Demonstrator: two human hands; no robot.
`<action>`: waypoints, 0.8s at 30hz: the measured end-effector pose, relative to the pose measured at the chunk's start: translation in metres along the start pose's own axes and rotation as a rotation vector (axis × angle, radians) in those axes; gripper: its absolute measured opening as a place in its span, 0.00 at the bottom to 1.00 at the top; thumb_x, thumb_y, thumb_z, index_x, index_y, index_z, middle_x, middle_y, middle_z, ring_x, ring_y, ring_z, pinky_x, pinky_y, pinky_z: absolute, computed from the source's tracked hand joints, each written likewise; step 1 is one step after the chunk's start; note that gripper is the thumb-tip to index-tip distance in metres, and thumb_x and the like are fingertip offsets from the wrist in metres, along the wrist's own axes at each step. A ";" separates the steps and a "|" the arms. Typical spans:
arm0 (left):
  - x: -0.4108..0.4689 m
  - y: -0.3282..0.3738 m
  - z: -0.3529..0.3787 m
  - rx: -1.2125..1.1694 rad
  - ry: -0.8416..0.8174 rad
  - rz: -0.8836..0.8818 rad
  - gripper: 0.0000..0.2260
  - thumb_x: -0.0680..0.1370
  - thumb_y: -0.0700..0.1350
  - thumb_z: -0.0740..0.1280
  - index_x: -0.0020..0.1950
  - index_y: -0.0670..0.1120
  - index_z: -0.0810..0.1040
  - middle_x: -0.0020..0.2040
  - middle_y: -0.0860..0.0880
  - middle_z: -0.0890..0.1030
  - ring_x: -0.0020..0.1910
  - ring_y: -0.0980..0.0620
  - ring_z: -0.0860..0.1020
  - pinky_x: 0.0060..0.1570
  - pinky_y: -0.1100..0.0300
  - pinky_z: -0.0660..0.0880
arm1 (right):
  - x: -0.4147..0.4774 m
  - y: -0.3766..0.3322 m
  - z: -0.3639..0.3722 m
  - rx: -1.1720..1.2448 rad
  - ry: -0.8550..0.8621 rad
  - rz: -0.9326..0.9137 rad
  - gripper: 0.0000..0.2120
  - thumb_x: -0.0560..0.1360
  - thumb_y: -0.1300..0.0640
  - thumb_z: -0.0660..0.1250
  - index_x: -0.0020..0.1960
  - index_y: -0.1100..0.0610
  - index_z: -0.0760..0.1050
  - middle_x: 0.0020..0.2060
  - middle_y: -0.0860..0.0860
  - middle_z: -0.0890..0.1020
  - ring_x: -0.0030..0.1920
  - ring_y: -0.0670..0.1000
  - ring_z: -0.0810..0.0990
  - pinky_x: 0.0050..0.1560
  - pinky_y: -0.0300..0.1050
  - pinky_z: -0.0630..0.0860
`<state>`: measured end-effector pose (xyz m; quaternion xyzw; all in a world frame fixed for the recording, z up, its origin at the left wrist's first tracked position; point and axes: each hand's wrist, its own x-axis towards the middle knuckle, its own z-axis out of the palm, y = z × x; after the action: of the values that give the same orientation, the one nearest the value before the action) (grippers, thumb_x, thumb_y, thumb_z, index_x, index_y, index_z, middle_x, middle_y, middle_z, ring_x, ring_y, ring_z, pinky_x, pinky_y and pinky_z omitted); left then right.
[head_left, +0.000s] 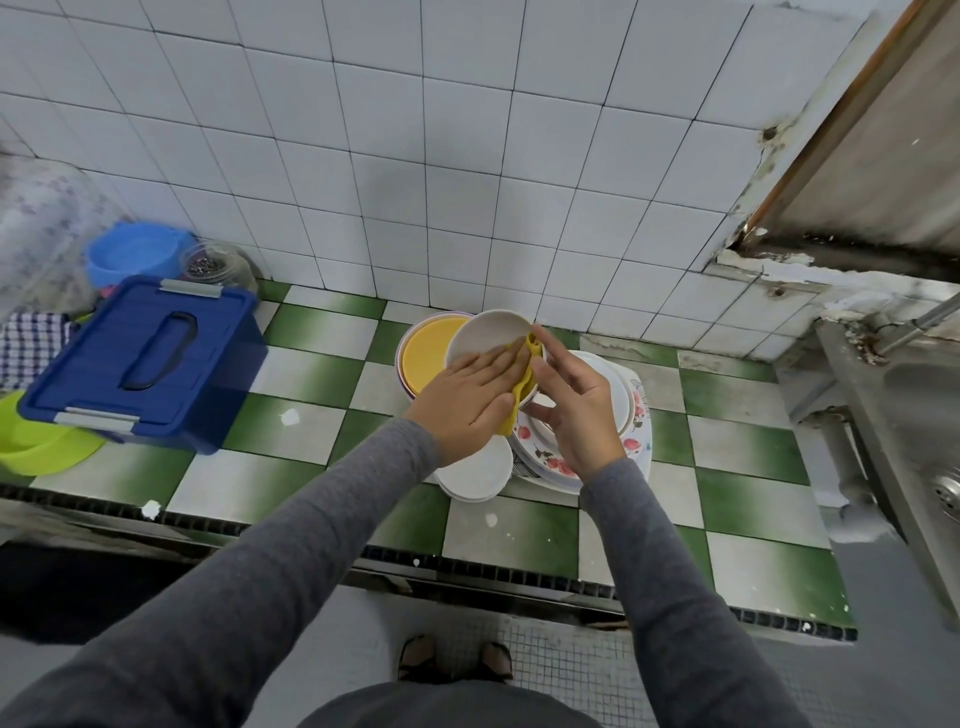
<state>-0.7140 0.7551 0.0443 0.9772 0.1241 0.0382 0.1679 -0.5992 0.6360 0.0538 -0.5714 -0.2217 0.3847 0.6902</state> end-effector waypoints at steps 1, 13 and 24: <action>-0.002 -0.001 -0.001 0.012 0.004 0.025 0.27 0.80 0.56 0.38 0.79 0.51 0.45 0.78 0.56 0.45 0.79 0.58 0.46 0.69 0.71 0.29 | 0.000 -0.001 0.000 0.002 -0.005 0.001 0.15 0.81 0.57 0.66 0.65 0.43 0.78 0.65 0.51 0.81 0.64 0.53 0.80 0.53 0.50 0.80; 0.003 -0.001 0.004 0.103 0.056 -0.108 0.33 0.76 0.57 0.31 0.80 0.49 0.42 0.82 0.49 0.48 0.81 0.52 0.45 0.72 0.56 0.25 | 0.002 -0.004 0.001 0.004 0.018 -0.007 0.14 0.81 0.58 0.66 0.63 0.44 0.80 0.63 0.52 0.81 0.60 0.53 0.82 0.51 0.49 0.81; -0.004 -0.001 -0.009 -0.201 0.162 0.066 0.31 0.78 0.60 0.62 0.79 0.50 0.62 0.61 0.47 0.82 0.56 0.45 0.79 0.60 0.51 0.74 | 0.006 -0.010 -0.006 0.142 0.003 0.100 0.14 0.82 0.58 0.64 0.65 0.47 0.79 0.48 0.51 0.84 0.50 0.56 0.83 0.46 0.53 0.83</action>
<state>-0.7190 0.7578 0.0518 0.9527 0.1007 0.1349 0.2529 -0.5882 0.6364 0.0612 -0.5320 -0.1638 0.4326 0.7092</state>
